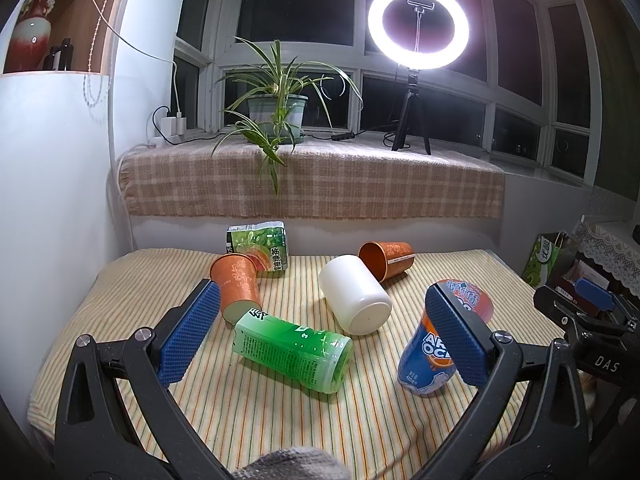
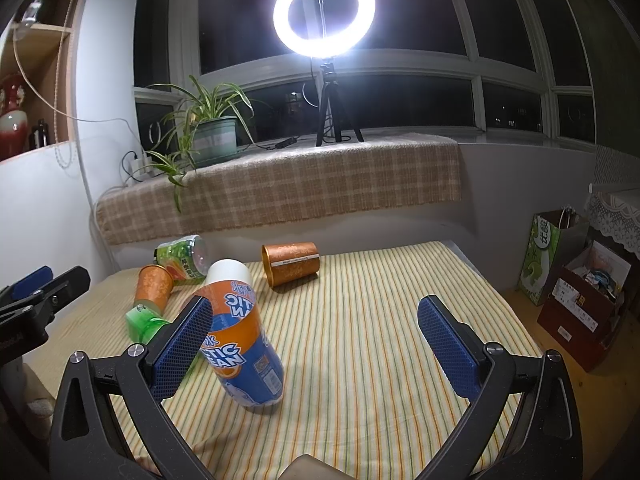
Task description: Flip cup upright
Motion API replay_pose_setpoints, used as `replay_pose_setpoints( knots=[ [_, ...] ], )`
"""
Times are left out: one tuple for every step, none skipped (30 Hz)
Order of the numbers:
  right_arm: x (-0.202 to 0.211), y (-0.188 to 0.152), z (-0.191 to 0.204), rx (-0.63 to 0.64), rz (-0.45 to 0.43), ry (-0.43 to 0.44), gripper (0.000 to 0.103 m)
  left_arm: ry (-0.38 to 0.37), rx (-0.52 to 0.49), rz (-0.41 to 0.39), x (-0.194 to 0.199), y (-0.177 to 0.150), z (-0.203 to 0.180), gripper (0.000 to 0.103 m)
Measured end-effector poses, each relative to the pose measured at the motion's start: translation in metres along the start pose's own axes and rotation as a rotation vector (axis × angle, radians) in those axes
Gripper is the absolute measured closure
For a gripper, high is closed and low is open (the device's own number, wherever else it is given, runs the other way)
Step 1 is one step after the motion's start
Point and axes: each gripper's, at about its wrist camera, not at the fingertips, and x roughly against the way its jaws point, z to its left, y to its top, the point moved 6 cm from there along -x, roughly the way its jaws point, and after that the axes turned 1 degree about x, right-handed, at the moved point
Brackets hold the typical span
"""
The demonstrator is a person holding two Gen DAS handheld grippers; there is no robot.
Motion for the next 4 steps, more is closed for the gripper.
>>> replay_pose_setpoints(
  knots=[
    [0.0004, -0.0003, 0.0, 0.0, 0.0, 0.001, 0.001, 0.001, -0.001, -0.001, -0.0001, 0.0001, 0.0001, 0.0],
    [0.0007, -0.0004, 0.0001, 0.001, 0.001, 0.001, 0.001, 0.002, -0.001, -0.002, 0.0, -0.0002, -0.0001, 0.0],
    [0.0002, -0.0008, 0.0005, 0.002, 0.002, 0.002, 0.001, 0.003, -0.001, -0.002, -0.0005, -0.0011, 0.0007, 0.0],
    [-0.0006, -0.0012, 0.001, 0.003, 0.004, 0.005, 0.001, 0.003, 0.0, -0.001, -0.0005, -0.0012, 0.0008, 0.0]
  ],
)
